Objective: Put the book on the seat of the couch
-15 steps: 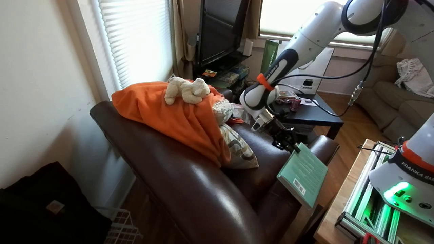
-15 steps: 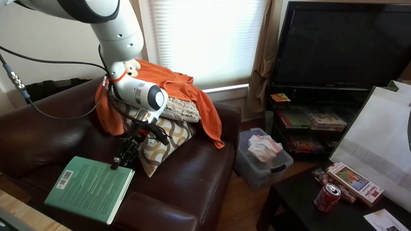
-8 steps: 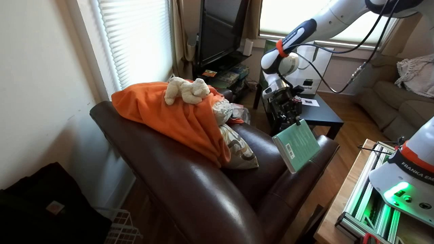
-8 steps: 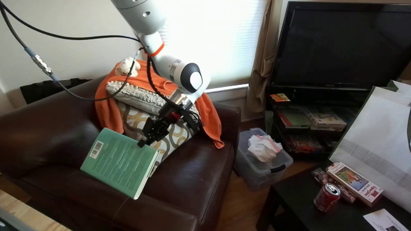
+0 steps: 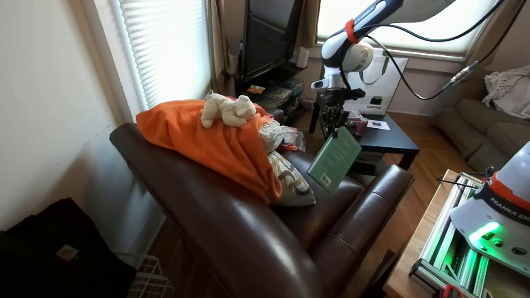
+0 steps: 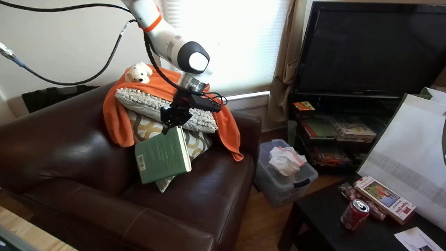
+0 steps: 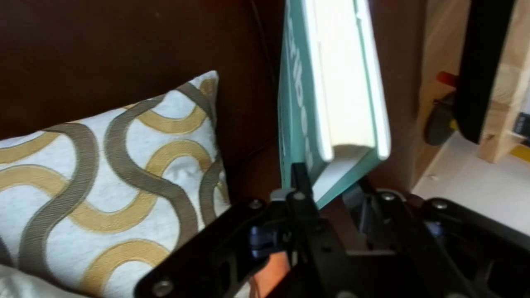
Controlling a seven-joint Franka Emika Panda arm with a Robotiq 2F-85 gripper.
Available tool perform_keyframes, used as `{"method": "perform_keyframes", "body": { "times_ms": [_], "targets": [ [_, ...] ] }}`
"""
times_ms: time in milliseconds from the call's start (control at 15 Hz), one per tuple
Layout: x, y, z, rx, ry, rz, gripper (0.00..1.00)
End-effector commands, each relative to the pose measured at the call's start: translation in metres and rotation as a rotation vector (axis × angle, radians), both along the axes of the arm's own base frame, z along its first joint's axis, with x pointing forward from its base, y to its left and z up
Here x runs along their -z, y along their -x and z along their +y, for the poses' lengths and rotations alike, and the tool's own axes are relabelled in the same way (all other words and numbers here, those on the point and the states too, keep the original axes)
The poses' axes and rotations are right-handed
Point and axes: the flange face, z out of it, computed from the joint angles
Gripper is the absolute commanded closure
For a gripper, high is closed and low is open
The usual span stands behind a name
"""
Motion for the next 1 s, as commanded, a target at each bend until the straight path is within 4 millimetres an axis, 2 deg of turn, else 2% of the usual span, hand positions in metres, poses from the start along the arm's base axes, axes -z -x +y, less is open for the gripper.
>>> {"method": "perform_keyframes", "body": {
  "times_ms": [0,133,267,400,467,533,600,667,933],
  "targets": [
    [0.057,0.009,0.048,0.050,0.119,-0.064,0.93],
    [0.095,0.022,0.074,0.053,0.139,-0.077,0.93],
    [0.127,0.046,0.098,-0.004,0.094,-0.123,0.93],
    [0.138,0.062,0.110,-0.020,0.079,-0.215,0.93],
    [0.134,0.064,0.111,-0.011,0.078,-0.260,0.60],
    [0.127,0.066,0.111,-0.009,0.074,-0.301,0.48],
    [0.117,0.070,0.108,-0.001,0.070,-0.327,0.43],
    [0.110,0.077,0.106,0.006,0.070,-0.341,0.34],
    [0.065,0.120,0.082,0.063,0.085,-0.396,0.05]
  ]
}}
